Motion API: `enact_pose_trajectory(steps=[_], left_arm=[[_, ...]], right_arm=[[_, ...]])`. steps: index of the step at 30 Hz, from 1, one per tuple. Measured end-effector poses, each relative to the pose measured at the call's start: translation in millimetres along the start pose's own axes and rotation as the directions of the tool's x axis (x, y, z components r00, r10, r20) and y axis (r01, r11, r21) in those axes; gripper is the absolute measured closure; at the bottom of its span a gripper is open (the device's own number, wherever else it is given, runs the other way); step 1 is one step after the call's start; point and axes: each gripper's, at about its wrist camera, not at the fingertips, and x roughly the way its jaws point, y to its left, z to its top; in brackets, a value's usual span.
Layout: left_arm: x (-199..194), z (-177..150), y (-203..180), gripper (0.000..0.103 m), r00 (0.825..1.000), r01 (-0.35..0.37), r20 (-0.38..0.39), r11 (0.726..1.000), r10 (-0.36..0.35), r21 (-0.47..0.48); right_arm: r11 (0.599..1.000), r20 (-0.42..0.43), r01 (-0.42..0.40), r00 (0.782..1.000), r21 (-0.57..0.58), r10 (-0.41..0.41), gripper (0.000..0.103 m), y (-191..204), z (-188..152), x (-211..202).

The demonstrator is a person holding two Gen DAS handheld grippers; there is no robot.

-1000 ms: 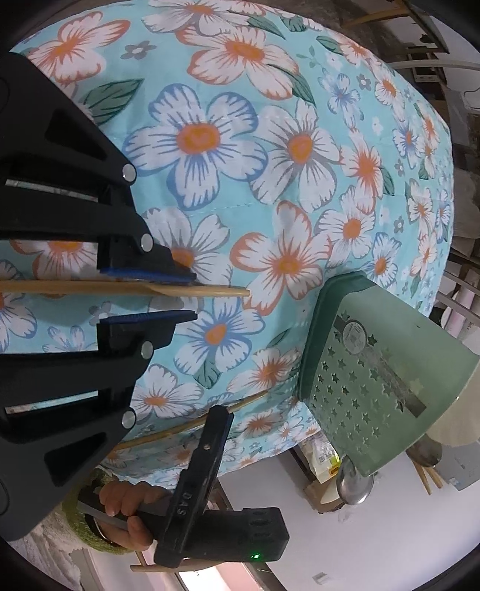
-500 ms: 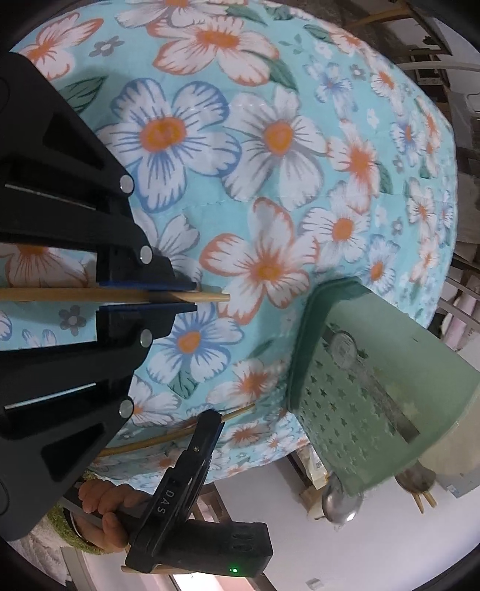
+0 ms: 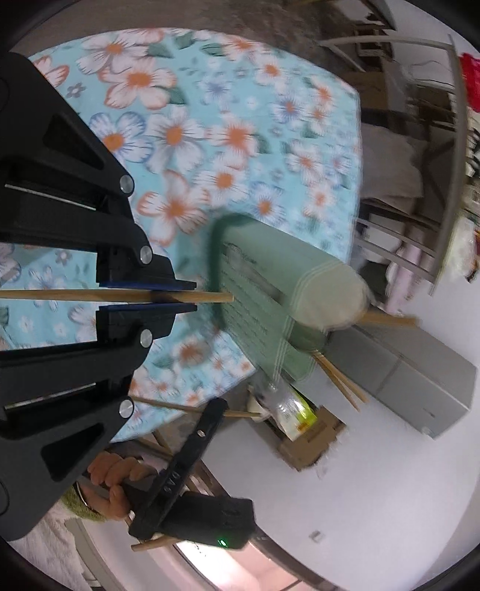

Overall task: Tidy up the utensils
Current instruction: 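Raise both held chopsticks above the green caddy with both tools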

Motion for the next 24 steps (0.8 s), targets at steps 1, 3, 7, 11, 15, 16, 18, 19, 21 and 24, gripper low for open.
enact_pose_trajectory(steps=[1, 3, 7, 11, 15, 16, 18, 19, 21, 24], left_arm=[[-7, 5, -6, 0.099, 1.000, 0.008, 0.028, 1.000, -0.009, 0.013], [-19, 15, -15, 0.099, 0.997, 0.022, 0.076, 0.999, -0.025, 0.042], [-44, 44, -38, 0.099, 0.978, 0.063, 0.189, 0.992, -0.083, 0.112], [-62, 76, -62, 0.099, 0.944, 0.073, 0.304, 0.979, -0.129, 0.189], [-72, 110, -81, 0.099, 0.889, 0.061, 0.428, 0.970, -0.160, 0.236], [-72, 115, -82, 0.099, 0.879, 0.061, 0.448, 0.970, -0.165, 0.237], [-73, 130, -83, 0.099, 0.848, 0.081, 0.496, 0.969, -0.189, 0.231], [-71, 135, -83, 0.099, 0.839, 0.085, 0.510, 0.971, -0.191, 0.225], [-64, 144, -84, 0.099, 0.824, 0.061, 0.540, 0.974, -0.173, 0.219], [-40, 152, -80, 0.099, 0.829, 0.035, 0.542, 0.981, -0.136, 0.193]], right_arm=[[1.000, 0.012, 0.000, 1.000, -0.001, 0.000, 0.096, 0, 2, -5], [1.000, 0.029, 0.004, 1.000, -0.001, -0.004, 0.096, 0, 4, -11], [1.000, 0.050, 0.017, 0.999, 0.001, -0.017, 0.096, -4, 4, -22], [1.000, 0.063, 0.022, 0.998, 0.009, -0.022, 0.096, -7, 4, -26], [1.000, 0.065, 0.019, 0.998, 0.012, -0.020, 0.096, -8, 4, -30], [1.000, 0.066, 0.017, 0.998, 0.012, -0.018, 0.096, -8, 4, -30], [1.000, 0.070, 0.017, 0.997, 0.012, -0.018, 0.096, -8, 4, -32], [1.000, 0.070, 0.018, 0.997, 0.012, -0.019, 0.096, -8, 4, -32], [1.000, 0.070, 0.019, 0.997, 0.012, -0.020, 0.096, -8, 5, -32], [1.000, 0.069, 0.023, 0.997, 0.008, -0.023, 0.096, -8, 6, -33]])
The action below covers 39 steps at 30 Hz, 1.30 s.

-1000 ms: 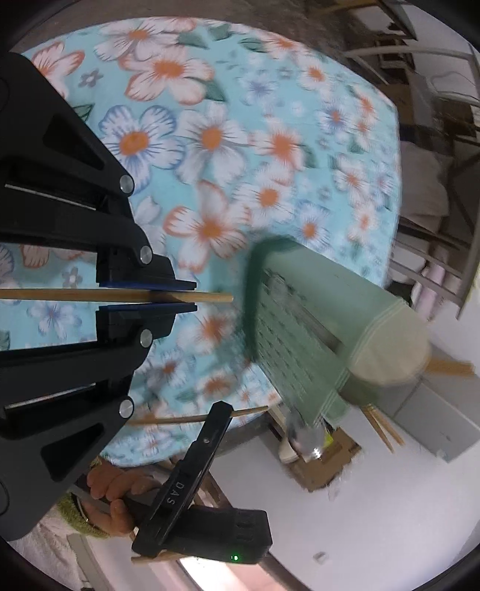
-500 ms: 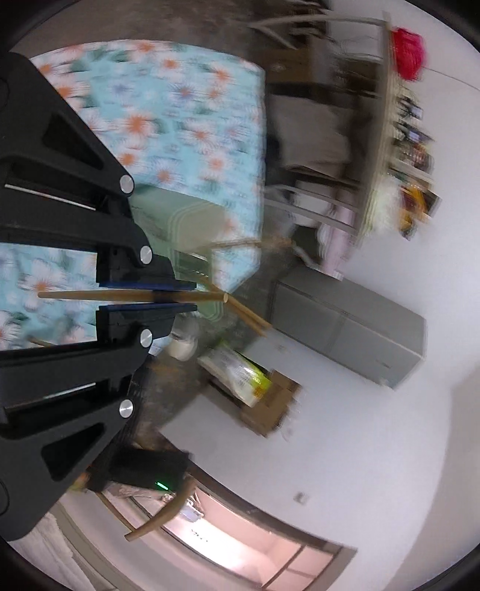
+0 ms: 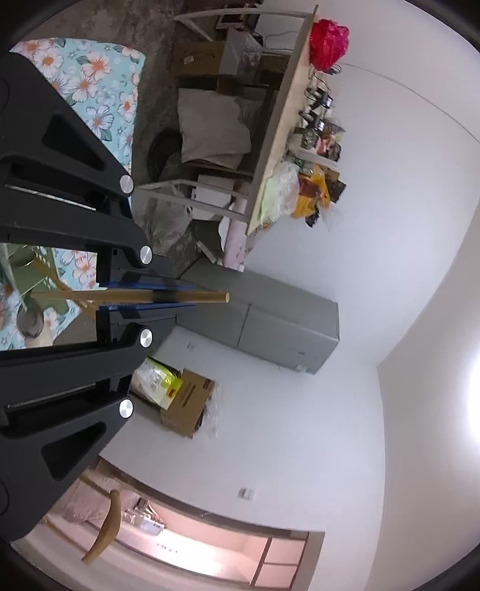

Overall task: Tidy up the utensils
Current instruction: 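Raise both held chopsticks above the green caddy with both tools, then lower the chopstick into the green caddy and open the left tool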

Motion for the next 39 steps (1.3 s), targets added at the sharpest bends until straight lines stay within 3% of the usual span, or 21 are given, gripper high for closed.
enact_pose_trajectory(steps=[9, 15, 17, 20, 22, 26, 30, 34, 37, 39], left_arm=[[44, -42, 12, 0.099, 0.993, -0.108, -0.053, 0.994, 0.109, 0.017], [56, -66, 26, 0.096, 0.986, -0.103, -0.137, 0.994, 0.099, -0.021], [55, -68, 31, 0.080, 0.985, -0.089, -0.153, 0.995, 0.082, -0.037], [46, -67, 33, 0.070, 0.987, -0.073, -0.145, 0.996, 0.066, -0.045], [37, -64, 33, 0.057, 0.989, -0.068, -0.136, 0.997, 0.062, -0.041], [19, -61, 28, 0.041, 0.991, -0.060, -0.125, 0.998, 0.056, -0.035], [-7, -63, 19, 0.032, 0.989, -0.059, -0.133, 0.998, 0.058, -0.007], [-34, -72, 13, 0.021, 0.983, -0.100, -0.152, 0.994, 0.105, 0.044], [-57, -87, 14, 0.018, 0.971, -0.153, -0.172, 0.985, 0.164, 0.078], [-68, -100, 16, 0.016, 0.955, -0.198, -0.208, 0.976, 0.214, 0.094]], right_arm=[[1.000, -0.010, 0.001, 1.000, 0.000, -0.001, 0.096, -1, 1, 3], [1.000, -0.013, 0.005, 1.000, 0.001, -0.005, 0.096, -1, 1, 4], [1.000, -0.011, 0.006, 1.000, -0.001, -0.006, 0.096, 0, 1, 3], [1.000, -0.004, 0.009, 1.000, -0.008, -0.009, 0.096, 1, 3, 1], [1.000, 0.007, 0.001, 1.000, -0.010, -0.001, 0.096, 2, 6, -2], [1.000, 0.046, -0.023, 0.999, -0.020, 0.024, 0.096, 6, 17, -12], [0.998, 0.109, -0.028, 0.993, -0.057, 0.034, 0.096, 15, 34, -24], [0.993, 0.197, -0.025, 0.979, -0.114, 0.047, 0.096, 26, 58, -42], [0.987, 0.271, -0.016, 0.961, -0.157, 0.059, 0.096, 36, 81, -54], [0.983, 0.314, -0.008, 0.947, -0.183, 0.066, 0.096, 42, 94, -58]])
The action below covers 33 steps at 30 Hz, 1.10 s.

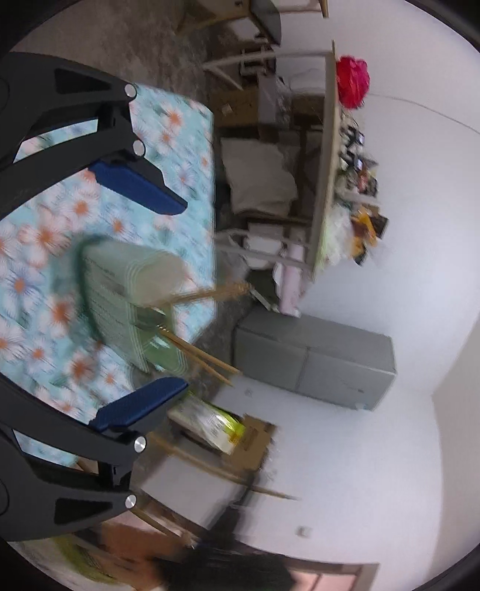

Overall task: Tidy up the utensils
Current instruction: 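Lower the chopstick into the green caddy and open the left tool, then lower the chopstick into the green caddy and open the right tool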

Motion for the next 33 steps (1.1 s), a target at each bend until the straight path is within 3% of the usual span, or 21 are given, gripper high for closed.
enact_pose_trajectory(steps=[4, 9, 13, 16, 21, 22, 25, 33], left_arm=[[-5, -33, 9, 0.013, 0.993, -0.096, -0.077, 0.995, 0.094, -0.025], [-6, -66, 20, 0.013, 0.972, -0.164, -0.177, 0.985, 0.152, -0.058], [-11, -76, 27, 0.013, 0.959, -0.216, -0.200, 0.975, 0.200, -0.062], [-11, -80, 26, 0.013, 0.953, -0.235, -0.208, 0.970, 0.218, -0.060], [-8, -84, 23, 0.012, 0.947, -0.260, -0.207, 0.965, 0.246, -0.042], [-8, -85, 22, 0.012, 0.946, -0.265, -0.207, 0.964, 0.251, -0.039], [-7, -84, 19, 0.012, 0.942, -0.275, -0.206, 0.961, 0.264, -0.027], [-1, -76, 17, 0.012, 0.929, -0.323, -0.201, 0.946, 0.312, -0.026]], right_arm=[[0.999, 0.067, -0.001, 0.998, -0.032, 0.003, 0.096, 3, 24, 15], [0.998, 0.080, 0.009, 0.997, -0.058, -0.004, 0.096, 7, 34, 45], [0.997, 0.051, 0.014, 0.999, -0.077, -0.011, 0.096, 9, 23, 72], [0.987, 0.035, 0.072, 0.997, -0.142, -0.068, 0.096, 13, 7, 91], [0.969, -0.088, 0.101, 0.988, -0.226, -0.124, 0.095, 19, -23, 120], [0.968, -0.095, 0.106, 0.987, -0.228, -0.131, 0.092, 20, -25, 119], [0.971, -0.080, 0.121, 0.987, -0.208, -0.140, 0.062, 17, -22, 104], [0.991, 0.006, 0.104, 0.995, -0.086, -0.104, 0.040, 4, -19, 29]])
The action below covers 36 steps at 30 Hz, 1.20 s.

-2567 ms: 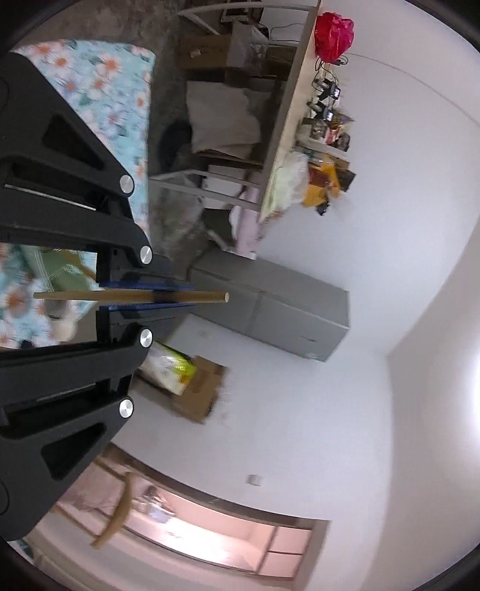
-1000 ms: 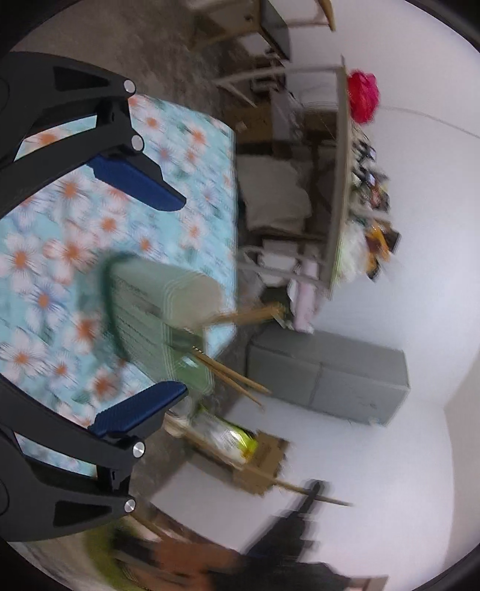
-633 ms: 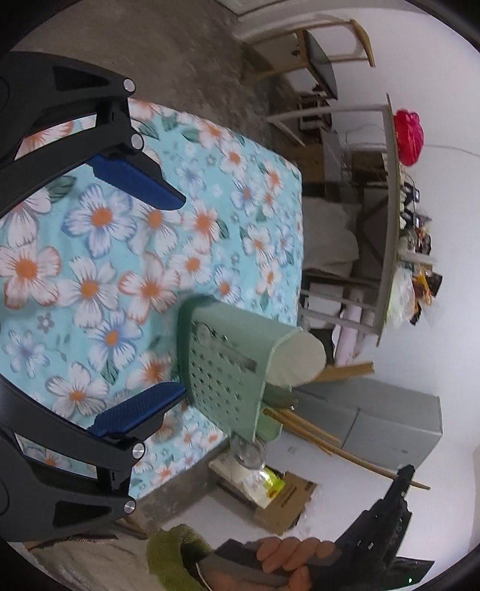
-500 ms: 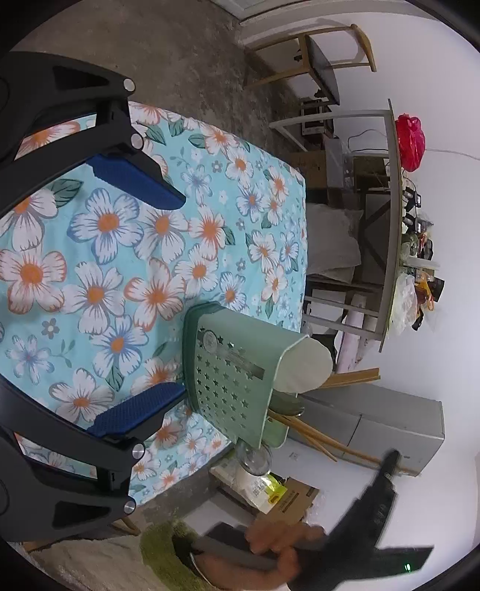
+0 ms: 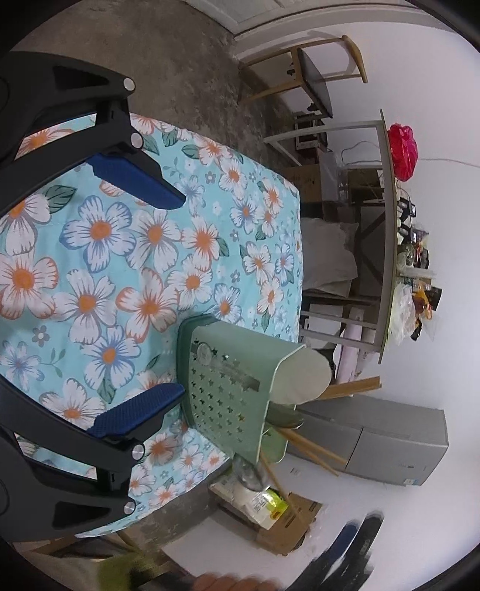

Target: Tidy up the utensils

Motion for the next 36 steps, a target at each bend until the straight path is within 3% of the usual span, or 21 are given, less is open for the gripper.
enact_pose_trajectory(steps=[4, 8, 12, 15, 20, 25, 36], left_arm=[[0, 6, -1, 0.010, 0.999, -0.035, 0.023, 0.999, 0.036, -0.002], [6, 10, -1, 0.009, 0.999, -0.050, 0.018, 0.998, 0.051, -0.040], [12, 11, -4, 0.009, 0.999, -0.043, -0.013, 0.996, 0.042, -0.072], [18, 9, -14, 0.009, 0.995, -0.089, -0.041, 0.995, 0.088, -0.037], [20, 5, -26, 0.009, 0.988, -0.143, -0.060, 0.990, 0.142, -0.016], [23, 2, -32, 0.009, 0.971, -0.229, -0.069, 0.973, 0.229, 0.012], [21, 4, -22, 0.009, 0.943, -0.325, -0.088, 0.945, 0.321, -0.030]], right_arm=[[0.999, -0.049, -0.017, 0.999, 0.047, 0.020, 0.024, 0, -28, -19], [0.996, -0.159, 0.079, 0.984, 0.033, -0.073, 0.016, 10, -66, -13], [0.975, -0.249, 0.223, 0.943, -0.018, -0.220, 0.013, 19, -99, -2], [0.950, -0.272, 0.306, 0.910, -0.064, -0.312, 0.010, 20, -113, 1], [0.930, -0.316, 0.359, 0.875, -0.083, -0.366, 0.007, 15, -120, 9], [0.924, -0.339, 0.381, 0.864, -0.039, -0.371, 0.007, 3, -121, 11], [0.913, -0.346, 0.406, 0.851, -0.041, -0.395, 0.007, -2, -120, 11]])
